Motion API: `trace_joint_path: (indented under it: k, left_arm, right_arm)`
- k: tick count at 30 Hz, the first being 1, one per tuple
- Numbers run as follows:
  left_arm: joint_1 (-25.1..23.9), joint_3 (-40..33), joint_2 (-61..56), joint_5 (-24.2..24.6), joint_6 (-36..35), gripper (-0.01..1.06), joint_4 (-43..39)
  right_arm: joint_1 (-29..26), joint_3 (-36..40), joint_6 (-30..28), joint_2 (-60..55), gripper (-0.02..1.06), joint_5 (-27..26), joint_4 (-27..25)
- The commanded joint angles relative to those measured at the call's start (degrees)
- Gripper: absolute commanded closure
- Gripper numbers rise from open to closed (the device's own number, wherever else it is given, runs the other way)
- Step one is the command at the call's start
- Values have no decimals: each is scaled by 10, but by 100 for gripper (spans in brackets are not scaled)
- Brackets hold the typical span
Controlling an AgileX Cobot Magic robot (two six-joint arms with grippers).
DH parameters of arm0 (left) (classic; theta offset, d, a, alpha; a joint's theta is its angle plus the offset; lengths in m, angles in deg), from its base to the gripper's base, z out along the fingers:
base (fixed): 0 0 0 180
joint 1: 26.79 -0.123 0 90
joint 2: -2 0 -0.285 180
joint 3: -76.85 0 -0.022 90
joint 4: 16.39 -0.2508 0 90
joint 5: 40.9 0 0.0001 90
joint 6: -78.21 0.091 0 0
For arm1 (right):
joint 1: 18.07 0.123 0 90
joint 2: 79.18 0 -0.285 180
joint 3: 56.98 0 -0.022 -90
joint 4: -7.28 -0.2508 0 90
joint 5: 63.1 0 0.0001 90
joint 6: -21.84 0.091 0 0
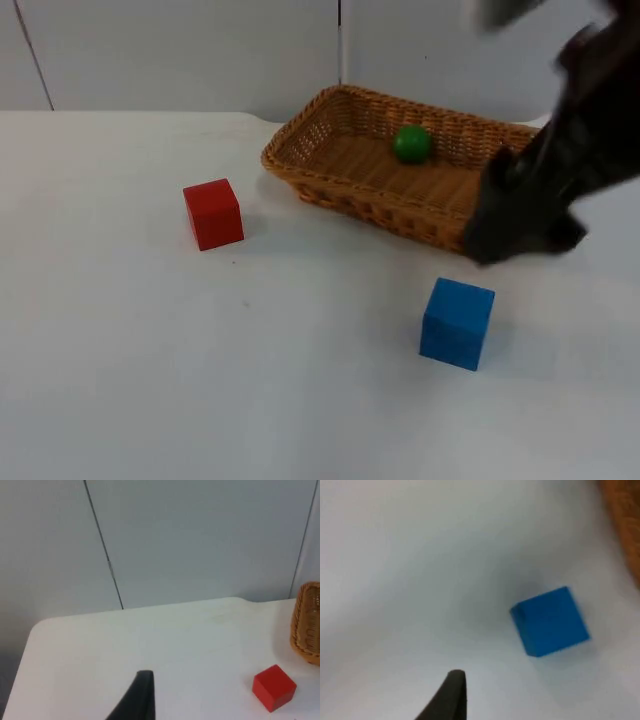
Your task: Place all geometric objects except the red cube into the basket.
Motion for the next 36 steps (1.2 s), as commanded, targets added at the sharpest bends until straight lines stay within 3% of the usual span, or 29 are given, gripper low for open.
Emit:
trace_joint_path:
  k: [1,3,5,7,9,16,23,27,29,30,31,32,34,36]
  left_arm:
    - [-2,-4,-5,4,-7,2,-6]
    - [-2,-4,-3,2,-7,2,-5]
    - [-2,-4,0,1,-7,2,-5]
    - [-2,-4,6,1,-7,2,-8]
    - [-2,-4,10,0,-7,2,-10]
    - [-2,-4,20,-9,-7,2,-11]
    - [-2,-4,33,-29,-7,2,-13]
    - [-2,-4,40,-30,-7,2,-15]
    - [-2,-4,41,-33,-7,2,-16]
    - [-2,-4,41,-33,-7,2,-16]
    - [-2,-4,43,-36,-7,2,-19]
    - [-2,-4,43,-38,-7,2,-21]
    - [-2,-4,43,-45,-7,2,-22]
    - [-2,-4,43,-46,-7,2,-23]
  right_arm:
    - [-20,-39,-181,-58,0,46,-121]
    - [-36,-72,-220,-98,0,65,-163]
    - [-36,-88,-213,-117,2,62,-149]
    - [-34,-108,-185,-152,6,43,-65]
    - [-34,-113,-178,-170,6,43,-37]
    - [-34,-113,-173,-221,6,44,-1]
    - [-34,-114,-182,-282,6,-36,7]
    - [-34,-114,-172,-293,7,-42,36]
    - [-36,-114,-171,-295,20,-40,42]
    - [-36,-114,-171,-295,20,-40,42]
    - [-36,-114,-160,-295,42,-43,59]
    - [-36,-114,-151,-295,54,-46,66]
    - [-36,-115,-106,-282,104,-66,74]
    - [-36,-115,-96,-270,104,-75,75]
